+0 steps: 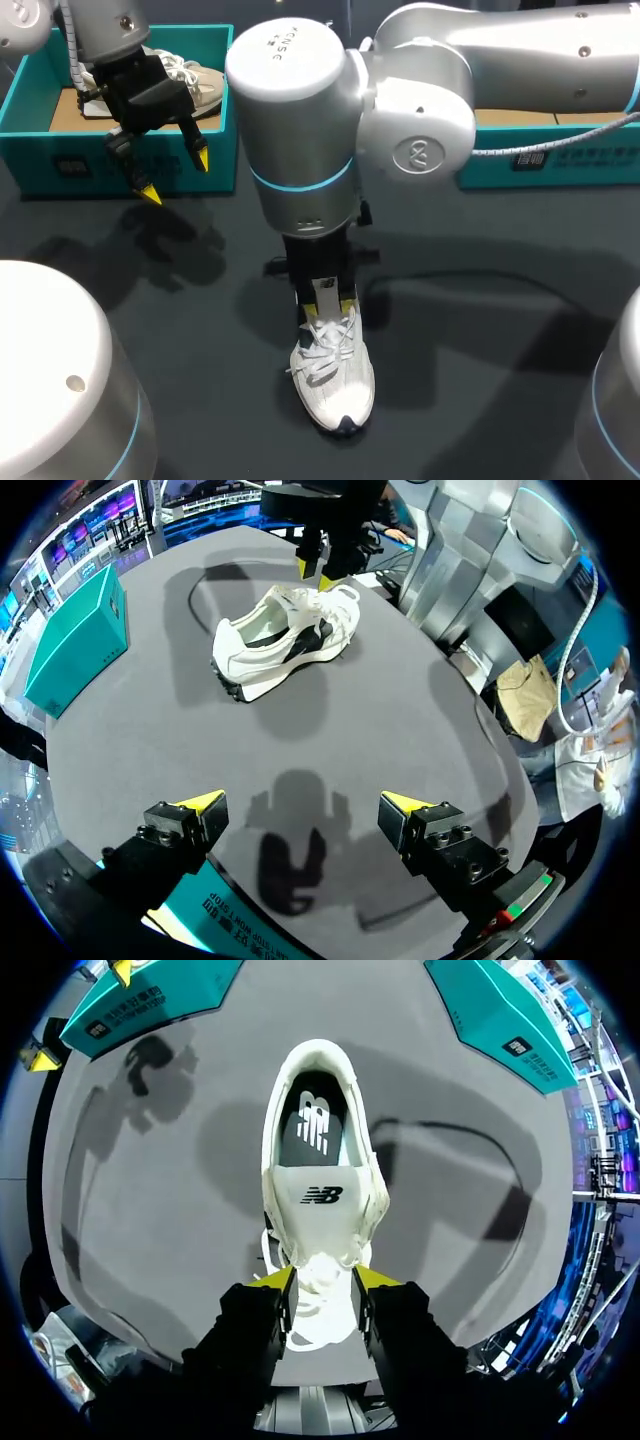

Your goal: Take the shoe out of the shoebox, open the shoe tongue, remove and reinsert the insole, then place the shoe into the shoebox

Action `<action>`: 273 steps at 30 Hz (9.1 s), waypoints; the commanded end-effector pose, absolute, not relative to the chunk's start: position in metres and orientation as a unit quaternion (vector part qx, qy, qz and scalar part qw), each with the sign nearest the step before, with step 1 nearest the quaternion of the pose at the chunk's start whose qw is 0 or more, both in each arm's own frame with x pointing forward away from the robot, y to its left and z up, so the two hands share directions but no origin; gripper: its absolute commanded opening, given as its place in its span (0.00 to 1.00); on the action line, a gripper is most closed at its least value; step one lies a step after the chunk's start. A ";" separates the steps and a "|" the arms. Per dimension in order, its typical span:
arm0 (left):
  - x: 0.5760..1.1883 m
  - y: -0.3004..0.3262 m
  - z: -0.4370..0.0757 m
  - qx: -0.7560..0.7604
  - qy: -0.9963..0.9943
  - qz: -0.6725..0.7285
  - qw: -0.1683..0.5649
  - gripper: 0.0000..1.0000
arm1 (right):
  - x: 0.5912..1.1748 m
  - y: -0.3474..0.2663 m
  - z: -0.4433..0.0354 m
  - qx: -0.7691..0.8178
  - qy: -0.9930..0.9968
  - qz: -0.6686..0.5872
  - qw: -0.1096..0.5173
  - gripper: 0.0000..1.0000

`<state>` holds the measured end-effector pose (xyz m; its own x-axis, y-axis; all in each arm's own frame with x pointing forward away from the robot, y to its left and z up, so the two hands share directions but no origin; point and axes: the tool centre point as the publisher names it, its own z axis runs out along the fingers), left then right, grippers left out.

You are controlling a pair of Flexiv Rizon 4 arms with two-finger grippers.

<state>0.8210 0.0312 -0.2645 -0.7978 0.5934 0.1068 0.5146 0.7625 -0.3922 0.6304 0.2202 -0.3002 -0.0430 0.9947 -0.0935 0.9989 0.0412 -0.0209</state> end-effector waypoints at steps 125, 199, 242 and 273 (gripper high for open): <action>0.821 0.032 -0.264 -0.298 -0.932 0.173 0.113 1.00 | 0.802 0.209 -0.371 -0.005 0.998 -0.002 0.063 1.00; 0.821 0.032 -0.264 -0.298 -0.932 0.173 0.113 1.00 | 0.801 0.155 -0.232 -0.005 0.996 -0.022 0.083 0.00; 0.821 0.032 -0.264 -0.298 -0.932 0.173 0.113 1.00 | 0.896 -0.062 -0.138 -0.048 0.990 -0.064 0.113 0.00; 0.821 0.032 -0.264 -0.298 -0.932 0.173 0.113 1.00 | 1.026 -0.218 -0.115 -0.071 0.986 -0.083 0.124 0.00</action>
<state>0.8210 0.0313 -0.2645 -0.7979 0.5933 0.1068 0.5145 0.7625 -0.3922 1.0125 -0.2121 -0.1168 -0.9513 -0.1765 -0.2527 -0.1293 0.9727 -0.1928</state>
